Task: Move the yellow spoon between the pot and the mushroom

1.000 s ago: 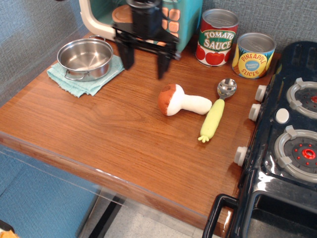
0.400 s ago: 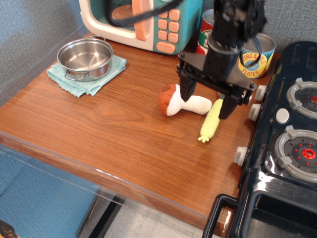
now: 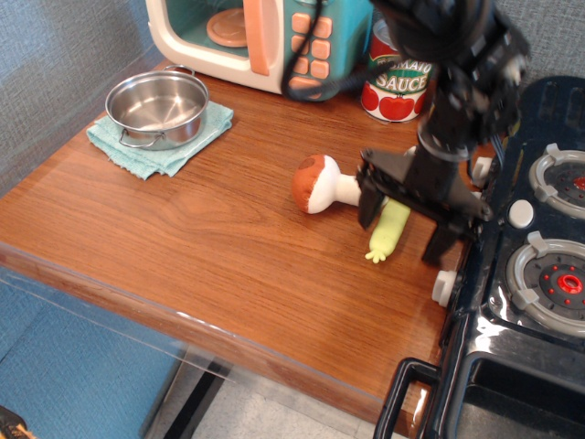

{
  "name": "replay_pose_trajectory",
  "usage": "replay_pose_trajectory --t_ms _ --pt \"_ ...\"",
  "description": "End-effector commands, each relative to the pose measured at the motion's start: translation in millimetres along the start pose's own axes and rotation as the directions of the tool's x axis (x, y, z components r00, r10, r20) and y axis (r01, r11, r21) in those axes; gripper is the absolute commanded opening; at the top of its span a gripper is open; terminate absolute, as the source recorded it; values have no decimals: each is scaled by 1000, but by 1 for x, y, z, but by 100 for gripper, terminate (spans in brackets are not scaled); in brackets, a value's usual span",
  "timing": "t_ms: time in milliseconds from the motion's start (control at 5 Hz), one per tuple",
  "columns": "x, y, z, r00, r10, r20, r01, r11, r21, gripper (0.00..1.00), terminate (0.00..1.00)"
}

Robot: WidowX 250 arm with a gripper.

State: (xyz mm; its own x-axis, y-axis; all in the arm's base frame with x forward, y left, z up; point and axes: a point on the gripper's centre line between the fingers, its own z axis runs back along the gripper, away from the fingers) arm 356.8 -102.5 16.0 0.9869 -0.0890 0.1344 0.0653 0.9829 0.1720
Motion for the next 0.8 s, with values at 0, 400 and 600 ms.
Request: replay_pose_trajectory --t_ms 0,400,600 --pt "4 -3 4 999 29 34 -28 999 -34 100 0" --pt "1 4 30 994 43 103 -38 998 -47 0 0" --pt "-5 15 65 988 29 153 -11 993 -118 0 0"
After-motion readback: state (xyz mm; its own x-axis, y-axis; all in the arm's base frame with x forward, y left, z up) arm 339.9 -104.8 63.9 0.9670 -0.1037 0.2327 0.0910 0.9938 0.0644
